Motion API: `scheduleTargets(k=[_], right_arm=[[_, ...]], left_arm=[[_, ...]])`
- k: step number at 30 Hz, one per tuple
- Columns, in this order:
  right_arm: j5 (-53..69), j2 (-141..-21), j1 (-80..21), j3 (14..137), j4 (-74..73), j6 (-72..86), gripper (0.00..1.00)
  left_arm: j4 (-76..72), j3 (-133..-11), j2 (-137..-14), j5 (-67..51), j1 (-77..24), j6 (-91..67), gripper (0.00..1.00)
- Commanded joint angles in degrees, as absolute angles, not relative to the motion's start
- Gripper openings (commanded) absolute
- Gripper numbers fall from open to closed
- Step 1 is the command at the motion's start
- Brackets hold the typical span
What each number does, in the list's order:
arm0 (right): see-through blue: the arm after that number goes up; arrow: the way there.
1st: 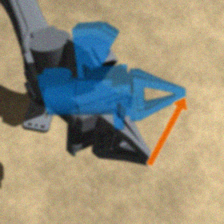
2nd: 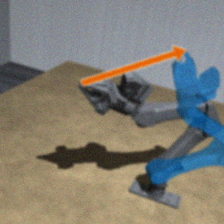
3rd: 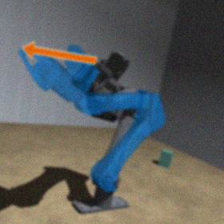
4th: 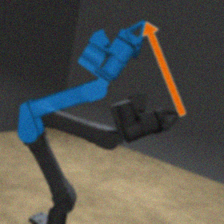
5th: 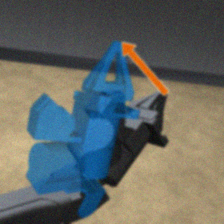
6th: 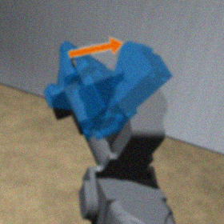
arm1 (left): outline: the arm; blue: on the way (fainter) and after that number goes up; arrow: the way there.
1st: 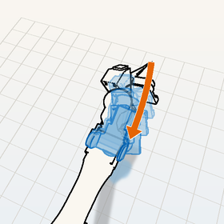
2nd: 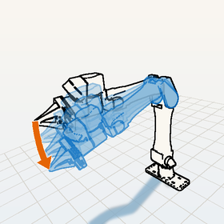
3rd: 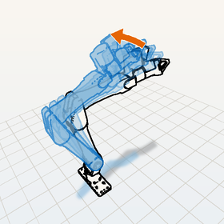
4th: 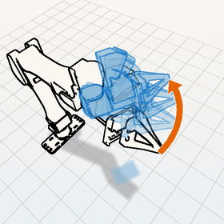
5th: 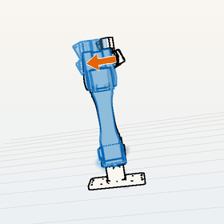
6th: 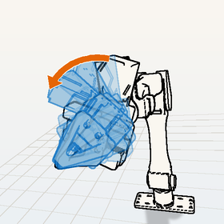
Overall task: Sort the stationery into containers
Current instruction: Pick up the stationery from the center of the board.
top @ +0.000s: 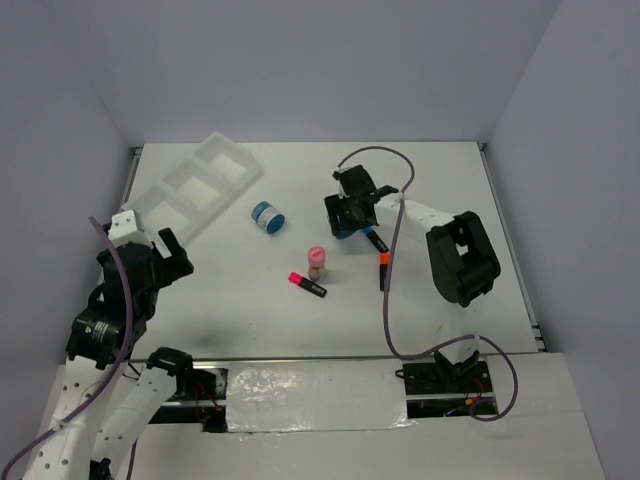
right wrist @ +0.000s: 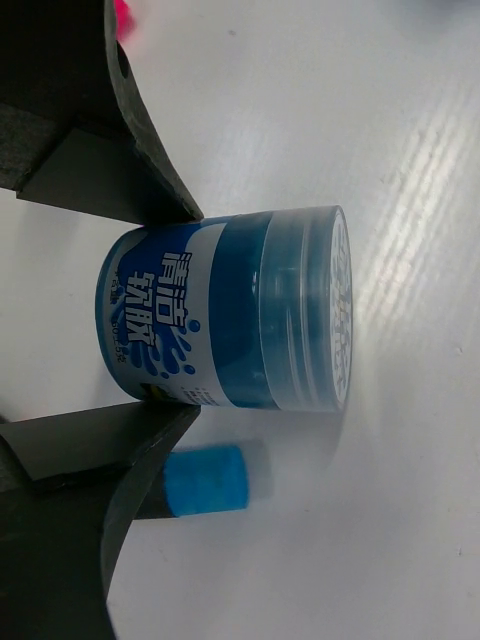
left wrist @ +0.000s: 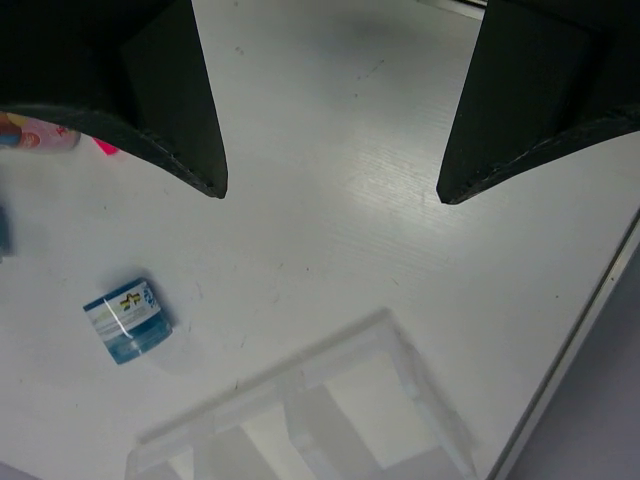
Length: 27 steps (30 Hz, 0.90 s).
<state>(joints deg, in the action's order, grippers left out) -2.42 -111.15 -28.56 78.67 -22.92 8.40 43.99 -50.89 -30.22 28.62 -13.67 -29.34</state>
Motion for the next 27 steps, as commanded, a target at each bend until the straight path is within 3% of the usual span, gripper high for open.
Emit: scheduleTargets(k=[1, 5, 7, 13, 16, 19, 23, 27], right_arm=[[-0.26, -97.78, -29.36, 77.0, -15.74, 7.21, 0.14], [-0.26, -86.94, -30.75, 75.67, -14.68, 6.95, 0.14], [-1.92, -81.84, -33.12, 76.02, -15.9, 5.81, 0.13], [3.51, -69.46, -40.15, 74.45, -17.67, 5.79, 0.12], [9.13, -62.16, -43.06, 70.76, -14.25, 8.95, 0.13], [10.2, -58.01, -46.75, 69.52, -12.83, 11.5, 0.13], [6.86, -56.95, -51.5, 71.62, -14.15, 11.95, 0.12], [3.88, -58.79, -55.1, 74.09, -15.46, 11.25, 0.12]], left_arm=[[41.39, -54.83, -32.51, 24.18, -13.45, -26.37, 0.99], [39.74, -61.42, -34.54, 14.45, -13.45, -28.39, 0.99], [34.21, -64.49, -35.33, 4.08, -13.45, -30.58, 0.99], [9.53, -66.89, -42.34, -27.87, -13.45, -44.19, 0.99], [-3.31, -66.09, -45.61, -36.97, -13.97, -50.7, 0.99], [-7.12, -66.62, -47.45, -38.14, -17.3, -50.9, 0.99], [3.13, -69.25, -49.66, -30.0, -25.81, -42.57, 0.99], [1.94, -67.51, -50.71, -29.52, -28.91, -41.57, 0.99]])
